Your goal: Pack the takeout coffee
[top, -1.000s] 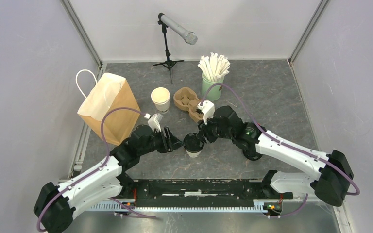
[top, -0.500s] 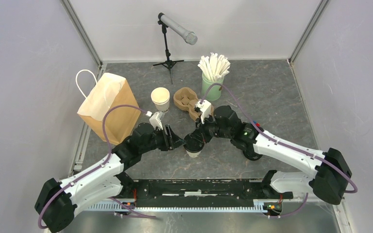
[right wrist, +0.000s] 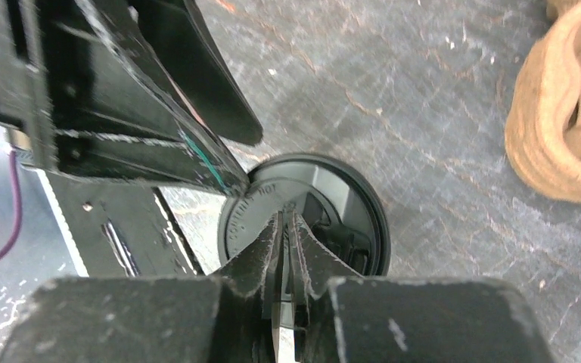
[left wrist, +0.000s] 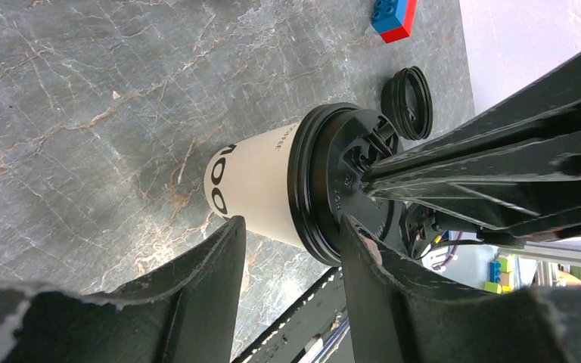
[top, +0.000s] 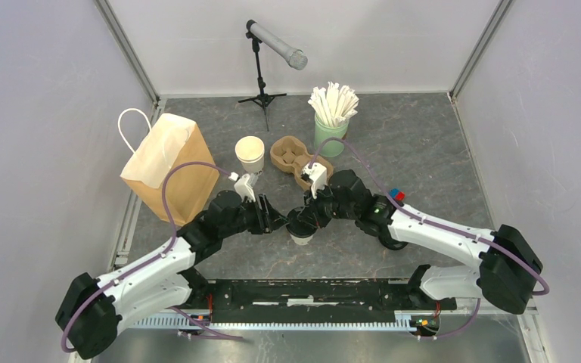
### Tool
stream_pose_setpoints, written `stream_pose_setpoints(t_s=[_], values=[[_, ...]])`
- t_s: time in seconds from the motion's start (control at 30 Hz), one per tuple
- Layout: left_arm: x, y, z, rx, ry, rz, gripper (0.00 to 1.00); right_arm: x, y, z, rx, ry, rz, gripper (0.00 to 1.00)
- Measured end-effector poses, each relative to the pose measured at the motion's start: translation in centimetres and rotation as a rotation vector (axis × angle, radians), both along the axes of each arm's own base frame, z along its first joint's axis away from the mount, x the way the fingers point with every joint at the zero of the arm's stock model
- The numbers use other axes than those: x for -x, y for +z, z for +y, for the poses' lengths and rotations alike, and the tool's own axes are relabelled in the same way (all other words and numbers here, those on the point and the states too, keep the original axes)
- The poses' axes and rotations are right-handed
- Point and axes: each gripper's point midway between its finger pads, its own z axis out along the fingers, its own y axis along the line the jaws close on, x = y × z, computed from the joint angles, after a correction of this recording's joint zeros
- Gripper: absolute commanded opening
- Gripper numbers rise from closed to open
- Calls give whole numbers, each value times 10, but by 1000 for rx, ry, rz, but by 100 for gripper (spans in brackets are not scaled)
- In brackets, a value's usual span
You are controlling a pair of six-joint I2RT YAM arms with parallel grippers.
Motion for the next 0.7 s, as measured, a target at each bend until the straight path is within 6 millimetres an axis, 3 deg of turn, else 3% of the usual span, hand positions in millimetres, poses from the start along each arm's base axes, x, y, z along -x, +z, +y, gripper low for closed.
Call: stream_pose_setpoints(t_s=[0.1, 0.7], values=[[-1, 0, -1, 1, -1, -2, 55, 2, -15, -7, 30, -11, 13, 11], [-7, -4, -7, 9, 0, -7, 45, -2, -19, -8, -32, -34, -53, 11]])
